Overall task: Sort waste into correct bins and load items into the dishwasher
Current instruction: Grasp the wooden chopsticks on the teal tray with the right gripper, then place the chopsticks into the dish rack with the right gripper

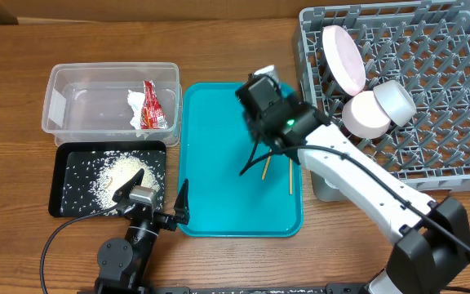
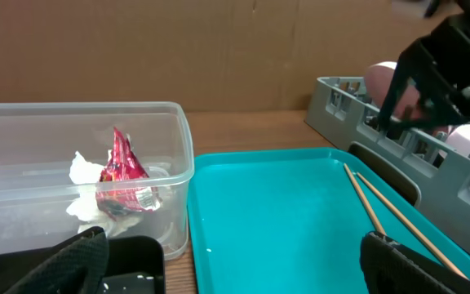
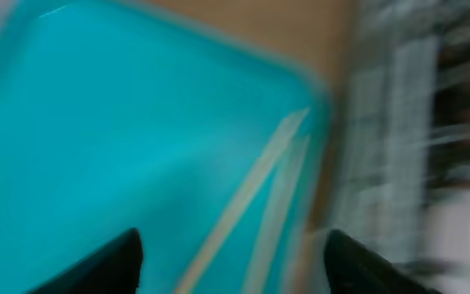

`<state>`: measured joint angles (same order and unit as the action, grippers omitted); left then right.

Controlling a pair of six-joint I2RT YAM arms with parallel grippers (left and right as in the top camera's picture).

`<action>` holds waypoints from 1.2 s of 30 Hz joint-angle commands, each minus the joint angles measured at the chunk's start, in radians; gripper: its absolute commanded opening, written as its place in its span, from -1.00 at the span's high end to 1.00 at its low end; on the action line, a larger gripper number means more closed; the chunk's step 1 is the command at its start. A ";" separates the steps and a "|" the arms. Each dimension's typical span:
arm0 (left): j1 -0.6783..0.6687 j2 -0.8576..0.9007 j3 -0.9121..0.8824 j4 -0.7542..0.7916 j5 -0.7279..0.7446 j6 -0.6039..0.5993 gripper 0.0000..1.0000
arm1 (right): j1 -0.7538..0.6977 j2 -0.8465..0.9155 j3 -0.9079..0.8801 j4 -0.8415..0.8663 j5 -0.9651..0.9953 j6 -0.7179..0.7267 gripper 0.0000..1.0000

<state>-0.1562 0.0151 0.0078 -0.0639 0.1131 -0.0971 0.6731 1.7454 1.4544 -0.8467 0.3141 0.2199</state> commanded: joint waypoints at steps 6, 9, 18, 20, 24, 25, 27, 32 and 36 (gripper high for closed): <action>0.007 -0.010 -0.003 -0.003 0.010 0.004 -1.00 | -0.039 0.084 -0.127 0.011 -0.244 0.371 -0.14; 0.007 -0.010 -0.003 -0.002 0.010 0.004 -1.00 | -0.066 0.124 -0.143 0.013 -0.219 0.431 -0.13; 0.007 -0.010 -0.003 -0.002 0.010 0.004 -1.00 | -0.084 0.239 -0.145 0.021 -0.273 0.469 0.30; 0.007 -0.011 -0.003 -0.003 0.010 0.004 -1.00 | -0.084 0.249 -0.145 0.017 -0.300 0.468 0.58; 0.007 -0.011 -0.003 -0.002 0.010 0.004 -1.00 | -0.084 0.243 -0.141 0.005 -0.306 0.468 0.90; 0.007 -0.011 -0.003 -0.002 0.010 0.004 -1.00 | -0.084 0.235 -0.135 -0.003 -0.306 0.462 0.92; 0.007 -0.011 -0.003 -0.002 0.010 0.004 -1.00 | -0.090 0.206 -0.115 -0.021 -0.305 0.432 0.92; 0.007 -0.011 -0.003 -0.002 0.010 0.004 -1.00 | -0.093 0.051 -0.044 -0.037 -0.290 0.259 0.92; 0.007 -0.011 -0.003 -0.002 0.010 0.004 -1.00 | -0.105 -0.091 -0.021 -0.039 -0.156 0.149 0.92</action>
<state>-0.1562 0.0151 0.0082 -0.0639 0.1131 -0.0971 0.5827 1.7897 1.3823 -0.8890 0.0570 0.4862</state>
